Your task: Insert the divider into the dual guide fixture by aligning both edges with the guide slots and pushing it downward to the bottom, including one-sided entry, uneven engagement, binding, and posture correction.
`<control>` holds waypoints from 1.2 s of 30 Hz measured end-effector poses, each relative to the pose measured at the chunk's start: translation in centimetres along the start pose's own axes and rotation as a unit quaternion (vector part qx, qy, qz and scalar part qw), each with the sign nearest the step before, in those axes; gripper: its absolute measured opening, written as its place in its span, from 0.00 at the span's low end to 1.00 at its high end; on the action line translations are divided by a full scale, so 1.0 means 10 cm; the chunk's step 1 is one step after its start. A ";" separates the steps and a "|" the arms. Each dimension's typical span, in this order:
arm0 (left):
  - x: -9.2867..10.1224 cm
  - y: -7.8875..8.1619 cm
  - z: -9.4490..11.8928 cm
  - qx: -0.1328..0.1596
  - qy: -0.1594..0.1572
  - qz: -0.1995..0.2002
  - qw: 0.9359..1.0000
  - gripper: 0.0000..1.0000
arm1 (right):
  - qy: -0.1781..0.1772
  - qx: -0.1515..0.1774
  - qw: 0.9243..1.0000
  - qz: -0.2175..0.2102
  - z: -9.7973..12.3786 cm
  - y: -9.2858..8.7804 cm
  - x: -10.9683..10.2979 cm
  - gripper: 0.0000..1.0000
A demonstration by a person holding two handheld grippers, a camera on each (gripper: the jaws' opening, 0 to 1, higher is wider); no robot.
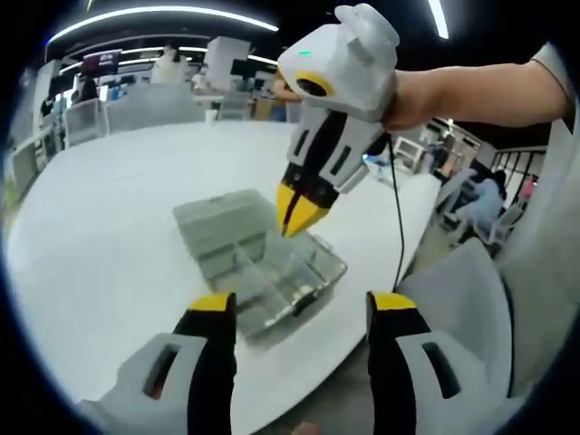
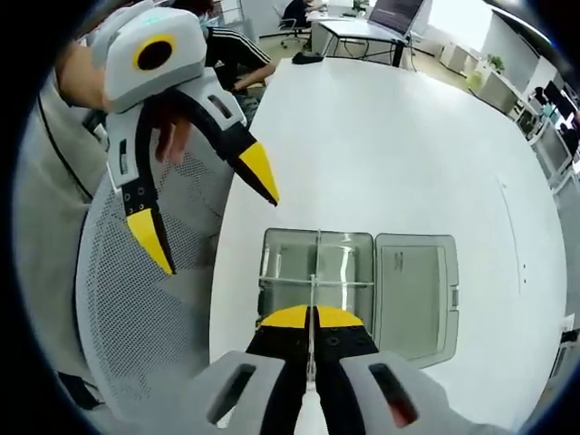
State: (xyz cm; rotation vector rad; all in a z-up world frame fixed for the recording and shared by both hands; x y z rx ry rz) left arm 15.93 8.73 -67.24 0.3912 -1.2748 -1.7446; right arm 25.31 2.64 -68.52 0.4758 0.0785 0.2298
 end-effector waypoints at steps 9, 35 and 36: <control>-0.05 -0.03 0.00 -0.001 0.002 0.003 1.000 0.56 | 0.000 -0.002 1.000 -0.001 -0.04 -0.02 0.02 0.00; -0.06 -0.04 0.02 -0.001 0.005 0.006 1.000 0.55 | -0.002 -0.001 1.000 -0.005 -0.08 -0.03 0.03 0.00; -0.07 -0.04 0.02 -0.001 0.005 0.006 1.000 0.55 | -0.002 -0.001 1.000 -0.004 -0.08 -0.04 0.03 0.00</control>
Point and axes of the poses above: the point that each gripper's makers call its tool centre point, and the gripper's own axes: z roughly backward along the fingers, x roughly to its right, y roughly out of its top, the point moved 4 cm from there along z, roughly backward along the fingers, and after that the axes turned 6 degrees about x, right-handed, at the moved point
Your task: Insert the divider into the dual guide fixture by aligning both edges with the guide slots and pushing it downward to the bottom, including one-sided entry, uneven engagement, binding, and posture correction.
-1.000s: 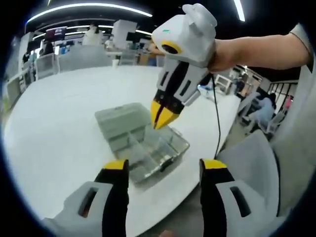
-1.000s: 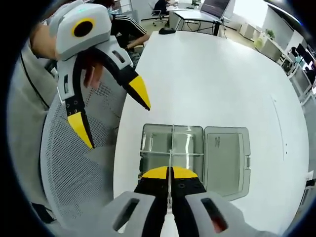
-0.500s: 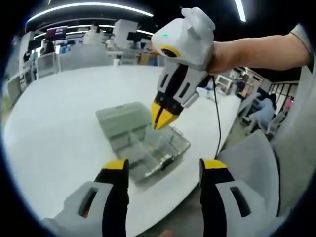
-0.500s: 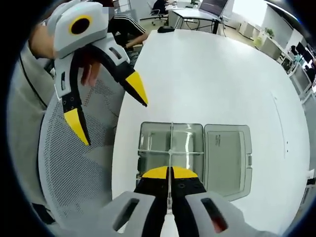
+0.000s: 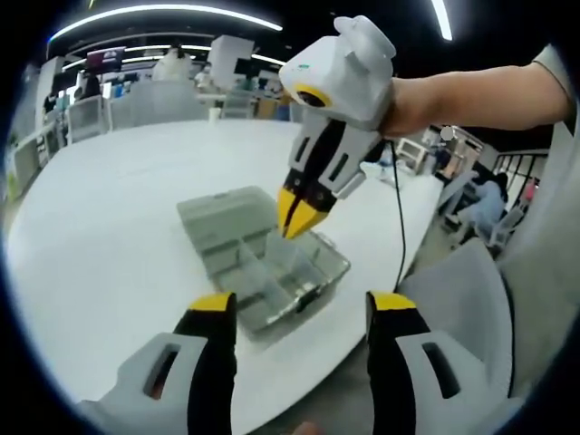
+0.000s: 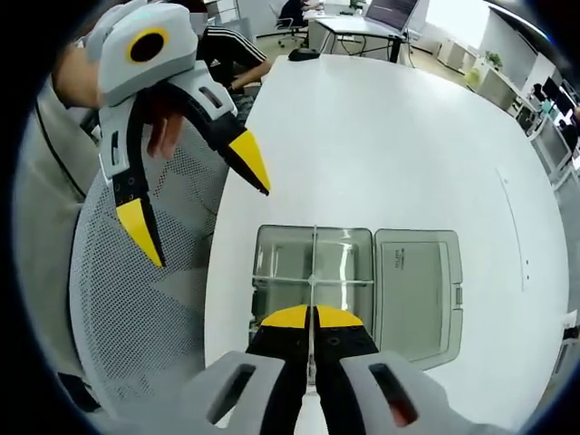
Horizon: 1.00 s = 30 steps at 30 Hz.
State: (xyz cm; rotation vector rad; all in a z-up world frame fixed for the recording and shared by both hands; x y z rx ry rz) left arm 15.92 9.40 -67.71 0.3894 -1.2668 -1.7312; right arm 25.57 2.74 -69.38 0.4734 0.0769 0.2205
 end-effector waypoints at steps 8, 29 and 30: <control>0.00 -0.02 -0.01 -0.001 -0.002 -0.001 1.000 0.55 | -0.001 0.003 1.000 -0.004 0.01 0.00 -0.01 0.00; 0.00 0.00 -0.02 -0.002 -0.001 0.000 1.000 0.55 | 0.000 0.007 1.000 -0.010 0.02 -0.01 0.00 0.00; 0.00 0.00 -0.02 -0.001 -0.001 0.000 1.000 0.55 | 0.000 0.006 1.000 -0.008 0.02 -0.01 -0.01 0.00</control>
Point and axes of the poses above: the point that each gripper's makers call its tool centre point, and the gripper's own axes: z roughly backward along the fingers, x roughly to its right, y roughly out of its top, the point moved 4 cm from there along z, roughly backward along the fingers, and after that the axes turned 6 degrees about x, right-handed, at the moved point
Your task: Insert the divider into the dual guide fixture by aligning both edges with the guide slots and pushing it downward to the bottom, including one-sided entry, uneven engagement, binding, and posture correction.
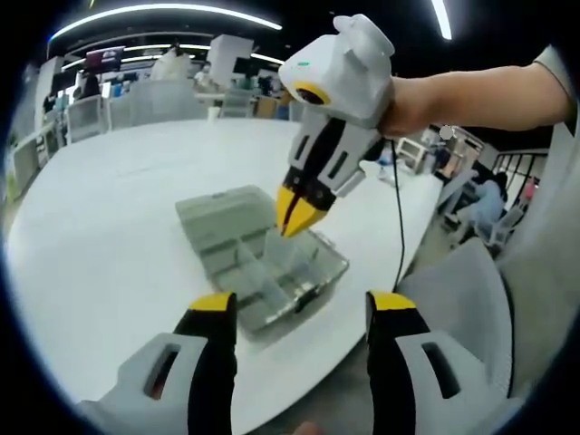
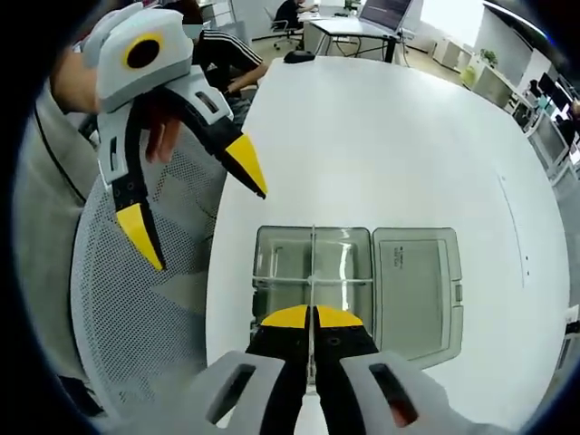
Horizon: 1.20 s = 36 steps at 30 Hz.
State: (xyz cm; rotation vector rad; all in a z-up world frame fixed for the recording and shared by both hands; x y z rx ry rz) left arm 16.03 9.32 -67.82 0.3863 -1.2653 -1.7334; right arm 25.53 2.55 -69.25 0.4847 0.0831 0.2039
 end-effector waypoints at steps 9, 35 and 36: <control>0.01 -0.01 0.01 -0.001 0.000 0.000 1.000 0.55 | -0.002 -0.002 1.000 0.006 -0.02 -0.01 0.01 0.00; 0.01 0.00 0.04 0.001 0.002 -0.002 1.000 0.55 | -0.004 -0.003 1.000 0.001 -0.07 0.00 -0.04 0.00; 0.01 0.00 0.04 0.001 0.002 -0.003 1.000 0.55 | -0.004 -0.003 1.000 0.003 -0.07 0.00 -0.04 0.00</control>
Point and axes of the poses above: the point that each gripper's makers call its tool centre point, and the gripper's own axes: z roughly backward along the fingers, x roughly to its right, y roughly out of its top, the point moved 4 cm from there along z, roughly backward along the fingers, and after that the axes turned 6 degrees about x, right-handed, at the moved point
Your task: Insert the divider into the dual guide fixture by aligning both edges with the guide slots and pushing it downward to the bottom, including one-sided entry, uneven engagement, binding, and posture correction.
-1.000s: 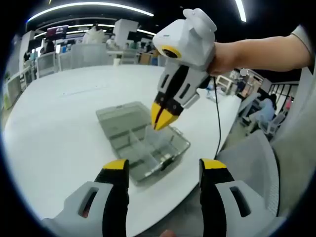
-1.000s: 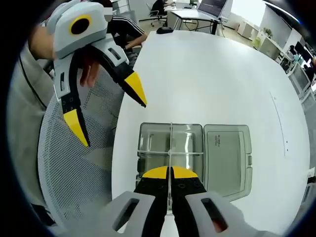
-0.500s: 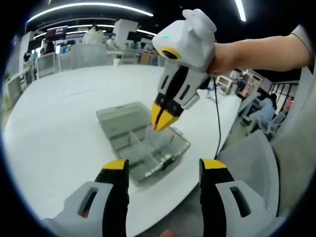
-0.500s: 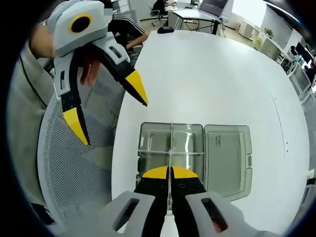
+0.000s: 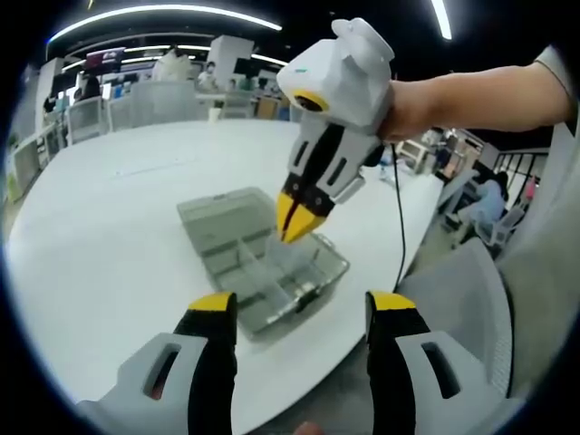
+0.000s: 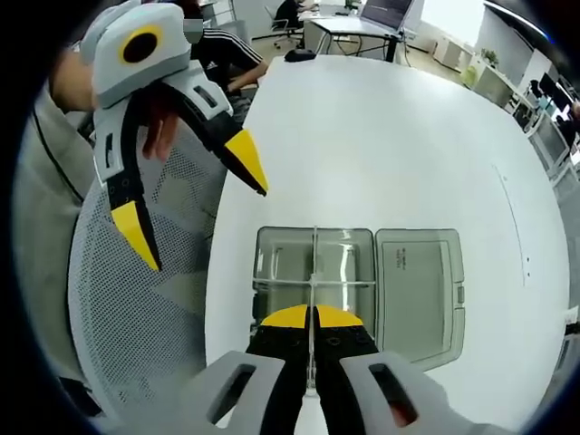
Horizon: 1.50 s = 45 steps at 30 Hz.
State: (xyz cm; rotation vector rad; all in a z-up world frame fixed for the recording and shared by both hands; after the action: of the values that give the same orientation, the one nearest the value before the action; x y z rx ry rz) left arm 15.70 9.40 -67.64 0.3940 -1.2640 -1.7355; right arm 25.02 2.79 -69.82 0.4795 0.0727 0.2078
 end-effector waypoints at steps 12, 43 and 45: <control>0.00 -0.01 0.01 0.000 0.000 0.001 1.000 0.55 | -0.002 0.004 1.000 -0.021 -0.01 -0.02 0.01 0.00; 0.00 0.00 0.02 -0.002 0.001 0.001 1.000 0.55 | -0.004 0.007 1.000 -0.030 -0.10 -0.09 0.03 0.00; 0.00 -0.01 0.02 -0.002 0.002 0.002 1.000 0.55 | -0.004 0.007 1.000 -0.030 -0.11 -0.10 0.03 0.00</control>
State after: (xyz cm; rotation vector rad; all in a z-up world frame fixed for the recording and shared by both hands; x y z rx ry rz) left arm 15.50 9.53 -67.60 0.3914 -1.2572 -1.7343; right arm 25.40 2.49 -71.24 0.4908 0.0810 0.1460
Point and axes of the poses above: the point that each gripper's makers call its tool centre point, and the gripper's own axes: z roughly backward along the fingers, x roughly to its right, y roughly out of its top, the point moved 4 cm from there along z, roughly backward along the fingers, and after that the axes turned 6 degrees about x, right-handed, at the moved point
